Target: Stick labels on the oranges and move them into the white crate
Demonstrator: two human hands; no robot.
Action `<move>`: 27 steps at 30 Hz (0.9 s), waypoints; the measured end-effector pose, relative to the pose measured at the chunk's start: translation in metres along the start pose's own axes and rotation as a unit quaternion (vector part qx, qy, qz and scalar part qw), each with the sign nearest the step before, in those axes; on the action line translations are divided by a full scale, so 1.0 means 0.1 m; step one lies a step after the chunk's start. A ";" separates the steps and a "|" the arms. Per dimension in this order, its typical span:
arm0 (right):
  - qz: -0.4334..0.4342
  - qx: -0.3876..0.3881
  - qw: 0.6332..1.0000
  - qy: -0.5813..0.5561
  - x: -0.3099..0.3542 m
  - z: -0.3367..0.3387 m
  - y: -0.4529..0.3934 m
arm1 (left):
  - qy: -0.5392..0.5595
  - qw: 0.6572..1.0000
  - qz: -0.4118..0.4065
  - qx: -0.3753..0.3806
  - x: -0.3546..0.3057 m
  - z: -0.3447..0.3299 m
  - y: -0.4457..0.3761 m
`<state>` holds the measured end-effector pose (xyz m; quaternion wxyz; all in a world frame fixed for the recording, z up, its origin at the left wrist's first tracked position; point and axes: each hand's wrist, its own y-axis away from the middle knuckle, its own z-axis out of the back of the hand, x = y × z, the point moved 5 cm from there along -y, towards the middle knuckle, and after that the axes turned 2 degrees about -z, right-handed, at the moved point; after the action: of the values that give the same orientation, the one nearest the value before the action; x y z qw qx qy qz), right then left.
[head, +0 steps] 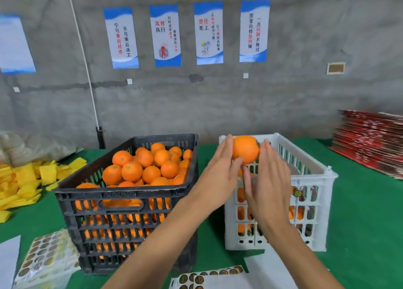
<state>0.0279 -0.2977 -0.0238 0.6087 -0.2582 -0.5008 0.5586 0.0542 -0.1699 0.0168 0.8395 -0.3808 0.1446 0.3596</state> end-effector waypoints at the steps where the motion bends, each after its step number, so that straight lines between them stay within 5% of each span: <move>1: -0.028 0.017 0.999 0.010 -0.05 -0.06 -0.04 | -0.077 0.997 -0.010 0.012 0.02 -0.01 -0.11; 4: -0.053 0.070 0.996 0.035 -0.14 -0.26 0.05 | -0.263 0.963 0.042 0.036 0.38 0.12 -0.31; 8: 0.019 0.086 0.992 0.086 -0.21 -0.50 0.27 | -0.276 0.929 0.236 0.066 1.35 0.64 -0.29; 12: 0.034 0.062 0.992 0.105 -0.27 -0.56 0.27 | -0.354 0.804 0.379 0.291 1.99 0.88 -0.04; 14: 0.036 0.045 0.993 0.100 -0.27 -0.58 0.27 | -0.386 0.776 0.384 0.319 2.05 0.89 -0.05; 21: 0.048 0.013 0.996 0.079 -0.30 -0.59 0.28 | -0.401 0.782 0.383 0.283 1.95 0.92 -0.06; 27: 0.043 0.053 0.994 0.083 -0.31 -0.57 0.28 | -0.304 0.889 0.343 0.006 1.75 1.14 -0.05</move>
<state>0.0707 -0.3064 -0.0794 0.6363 -0.2919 -0.4069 0.5868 0.1763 -0.0012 0.0052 0.6691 -0.1741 0.0063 0.7225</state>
